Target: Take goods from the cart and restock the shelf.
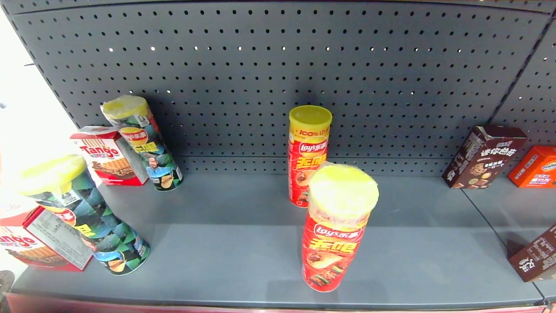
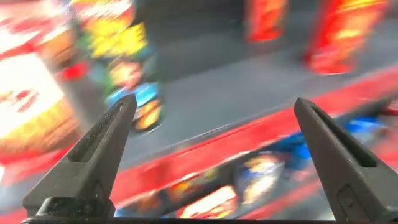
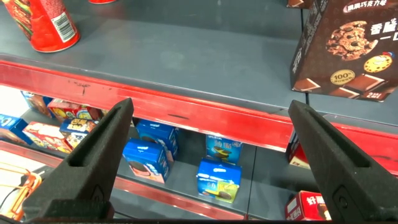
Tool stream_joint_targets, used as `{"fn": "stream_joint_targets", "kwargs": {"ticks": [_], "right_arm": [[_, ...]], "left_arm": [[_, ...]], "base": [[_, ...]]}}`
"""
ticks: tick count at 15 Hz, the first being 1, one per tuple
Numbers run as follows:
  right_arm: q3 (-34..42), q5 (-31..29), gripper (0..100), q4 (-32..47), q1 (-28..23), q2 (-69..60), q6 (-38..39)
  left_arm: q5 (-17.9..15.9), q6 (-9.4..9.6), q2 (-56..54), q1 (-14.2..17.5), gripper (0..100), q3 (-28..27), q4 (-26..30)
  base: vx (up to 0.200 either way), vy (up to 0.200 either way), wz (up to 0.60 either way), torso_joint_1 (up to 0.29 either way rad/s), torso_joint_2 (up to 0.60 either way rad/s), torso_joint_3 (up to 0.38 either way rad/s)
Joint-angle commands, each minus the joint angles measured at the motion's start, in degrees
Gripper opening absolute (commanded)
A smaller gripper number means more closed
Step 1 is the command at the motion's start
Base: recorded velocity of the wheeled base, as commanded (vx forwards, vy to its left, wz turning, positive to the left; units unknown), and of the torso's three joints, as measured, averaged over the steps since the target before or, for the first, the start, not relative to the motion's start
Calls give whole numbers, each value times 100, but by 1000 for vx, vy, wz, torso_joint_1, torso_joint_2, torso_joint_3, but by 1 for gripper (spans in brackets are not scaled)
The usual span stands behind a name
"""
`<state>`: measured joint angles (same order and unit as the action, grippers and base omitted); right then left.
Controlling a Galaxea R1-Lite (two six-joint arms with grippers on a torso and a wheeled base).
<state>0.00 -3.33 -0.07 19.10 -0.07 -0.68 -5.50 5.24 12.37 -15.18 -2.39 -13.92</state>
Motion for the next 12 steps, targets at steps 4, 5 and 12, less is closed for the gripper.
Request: {"fn": "stream_joint_targets", "kwargs": {"ticks": [4, 5, 12], "right_arm": [[0, -1, 100, -1, 6, 7, 7], [0, -1, 100, -1, -3, 7, 7], [0, -10, 100, -1, 6, 7, 7]], "left_arm": [[-83, -243, -1237, 1474, 100, 239, 997], [-83, -304, -1237, 1491, 100, 239, 997], [-1138, -304, -1237, 1500, 100, 239, 997]], "base": [[0, 0, 0, 0, 0, 0], [0, 0, 0, 0, 0, 0], [0, 0, 0, 0, 0, 0]]}}
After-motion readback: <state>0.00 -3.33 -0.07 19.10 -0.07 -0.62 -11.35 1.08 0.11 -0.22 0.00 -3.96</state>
